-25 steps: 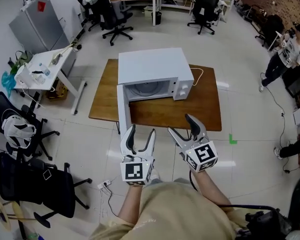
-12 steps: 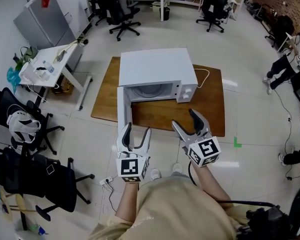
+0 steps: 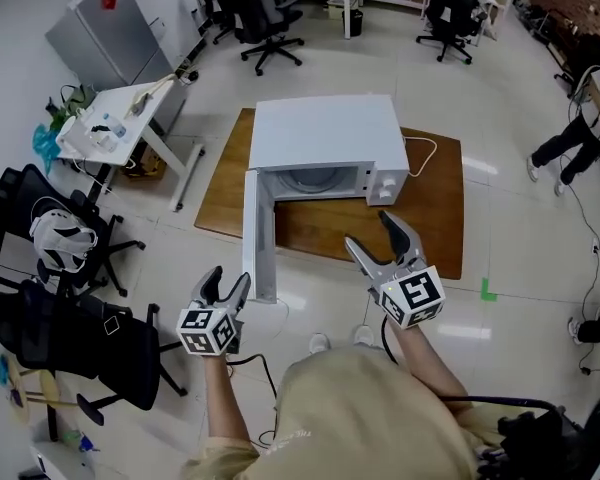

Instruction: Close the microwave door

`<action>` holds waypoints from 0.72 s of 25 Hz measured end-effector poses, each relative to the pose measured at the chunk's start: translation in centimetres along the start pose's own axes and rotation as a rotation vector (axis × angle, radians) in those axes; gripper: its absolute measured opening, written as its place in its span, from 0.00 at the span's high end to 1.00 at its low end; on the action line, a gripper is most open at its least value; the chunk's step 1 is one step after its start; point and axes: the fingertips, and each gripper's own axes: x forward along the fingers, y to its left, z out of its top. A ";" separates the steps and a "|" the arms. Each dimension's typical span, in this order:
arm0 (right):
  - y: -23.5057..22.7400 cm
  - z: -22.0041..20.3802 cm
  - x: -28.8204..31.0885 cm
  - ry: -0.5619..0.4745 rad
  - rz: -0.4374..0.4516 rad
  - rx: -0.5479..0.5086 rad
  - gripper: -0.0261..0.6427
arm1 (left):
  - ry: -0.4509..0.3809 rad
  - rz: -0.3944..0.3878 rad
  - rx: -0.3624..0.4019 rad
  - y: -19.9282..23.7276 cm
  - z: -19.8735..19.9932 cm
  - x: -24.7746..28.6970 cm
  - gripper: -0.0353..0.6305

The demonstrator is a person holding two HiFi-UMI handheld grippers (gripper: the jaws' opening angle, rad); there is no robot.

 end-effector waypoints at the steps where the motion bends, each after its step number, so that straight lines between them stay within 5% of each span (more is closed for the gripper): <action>1: -0.1 0.2 0.2 -0.006 0.004 -0.003 0.50 | 0.038 -0.034 -0.016 0.5 -0.8 0.3 0.52; 5: -0.8 0.0 0.6 -0.002 -0.002 0.004 0.50 | 0.167 -0.122 -0.069 1.3 -4.1 1.5 0.52; 10: -1.4 -0.5 0.5 0.005 -0.013 0.016 0.50 | 0.260 -0.119 -0.103 2.0 -7.4 3.0 0.55; 14: -2.3 -1.0 0.5 0.020 -0.031 0.017 0.50 | 0.275 -0.225 -0.254 1.1 -7.9 3.9 0.74; 18: -3.2 -1.1 0.2 0.023 -0.056 0.028 0.50 | 0.283 -0.239 -0.248 -0.1 -7.6 4.6 0.73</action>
